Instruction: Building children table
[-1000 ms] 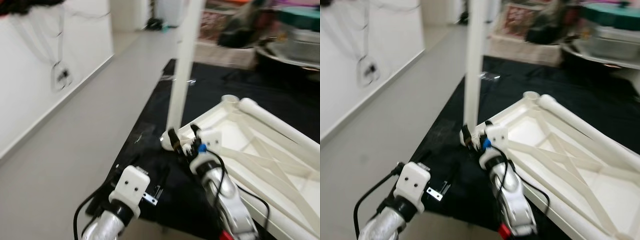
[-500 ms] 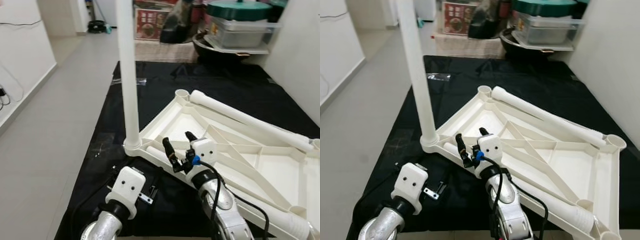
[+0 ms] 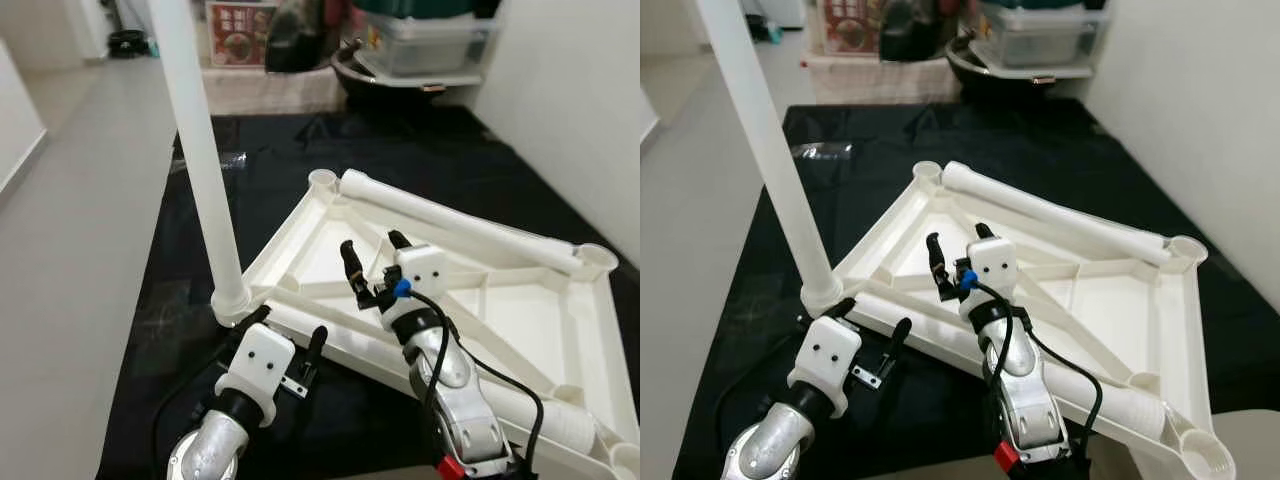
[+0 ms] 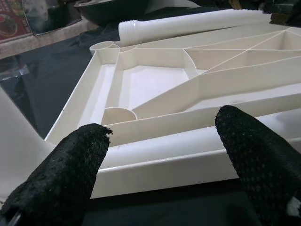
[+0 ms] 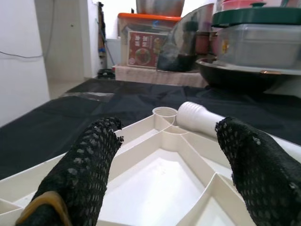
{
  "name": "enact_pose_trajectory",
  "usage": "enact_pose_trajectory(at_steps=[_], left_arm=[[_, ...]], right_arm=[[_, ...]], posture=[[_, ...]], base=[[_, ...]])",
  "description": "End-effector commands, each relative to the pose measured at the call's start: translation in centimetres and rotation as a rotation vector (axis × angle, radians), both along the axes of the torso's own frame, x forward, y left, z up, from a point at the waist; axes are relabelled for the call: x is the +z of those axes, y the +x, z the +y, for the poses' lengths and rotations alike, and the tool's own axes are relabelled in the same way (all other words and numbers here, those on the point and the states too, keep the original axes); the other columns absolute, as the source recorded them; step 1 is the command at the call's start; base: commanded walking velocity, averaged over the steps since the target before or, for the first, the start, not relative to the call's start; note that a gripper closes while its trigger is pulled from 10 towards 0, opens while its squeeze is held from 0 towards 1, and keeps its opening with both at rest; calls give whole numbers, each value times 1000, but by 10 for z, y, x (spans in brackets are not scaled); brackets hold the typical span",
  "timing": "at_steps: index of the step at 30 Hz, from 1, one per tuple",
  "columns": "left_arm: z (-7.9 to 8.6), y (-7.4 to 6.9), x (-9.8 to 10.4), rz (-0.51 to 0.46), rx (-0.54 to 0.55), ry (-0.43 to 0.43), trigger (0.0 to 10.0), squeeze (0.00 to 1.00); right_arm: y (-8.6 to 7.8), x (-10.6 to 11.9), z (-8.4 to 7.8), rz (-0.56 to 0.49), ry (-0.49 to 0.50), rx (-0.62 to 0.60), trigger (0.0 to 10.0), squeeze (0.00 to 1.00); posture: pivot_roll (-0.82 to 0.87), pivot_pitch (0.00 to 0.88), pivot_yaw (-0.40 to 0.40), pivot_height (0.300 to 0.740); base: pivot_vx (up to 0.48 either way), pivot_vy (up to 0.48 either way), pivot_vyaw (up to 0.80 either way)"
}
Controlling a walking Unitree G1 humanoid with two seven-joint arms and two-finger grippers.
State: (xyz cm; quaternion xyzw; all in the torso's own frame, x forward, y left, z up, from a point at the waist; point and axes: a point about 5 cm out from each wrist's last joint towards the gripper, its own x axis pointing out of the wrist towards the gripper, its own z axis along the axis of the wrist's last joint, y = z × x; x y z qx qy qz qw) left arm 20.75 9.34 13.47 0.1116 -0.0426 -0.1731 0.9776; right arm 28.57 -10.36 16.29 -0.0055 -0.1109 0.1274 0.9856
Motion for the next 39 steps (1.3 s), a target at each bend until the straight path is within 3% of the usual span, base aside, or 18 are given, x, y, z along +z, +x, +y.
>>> enact_pose_trajectory(at_steps=[1,10,32,39], left_arm=[[1,0,-6,22,5,23,10000,0],[-1,-1,-6,17,-18,43,10000,0],[-3,-2,-6,24,-15,30,10000,0],[-2,-2,-6,23,-5,18,10000,0]], right_arm=[[1,-1,1,-7,-3,-3,10000,0],[5,0,-2,-11,-2,-25,10000,0],[27,15,-20,-68,-30,-80,10000,0],[32,21,-24,-90,-34,-91,10000,0]], posture=[[106,31,-46,740],[106,34,-50,740],[107,43,-53,740],[105,45,-50,740]], base=[[0,0,0],[0,-96,0],[-35,-452,0],[0,-190,0]])
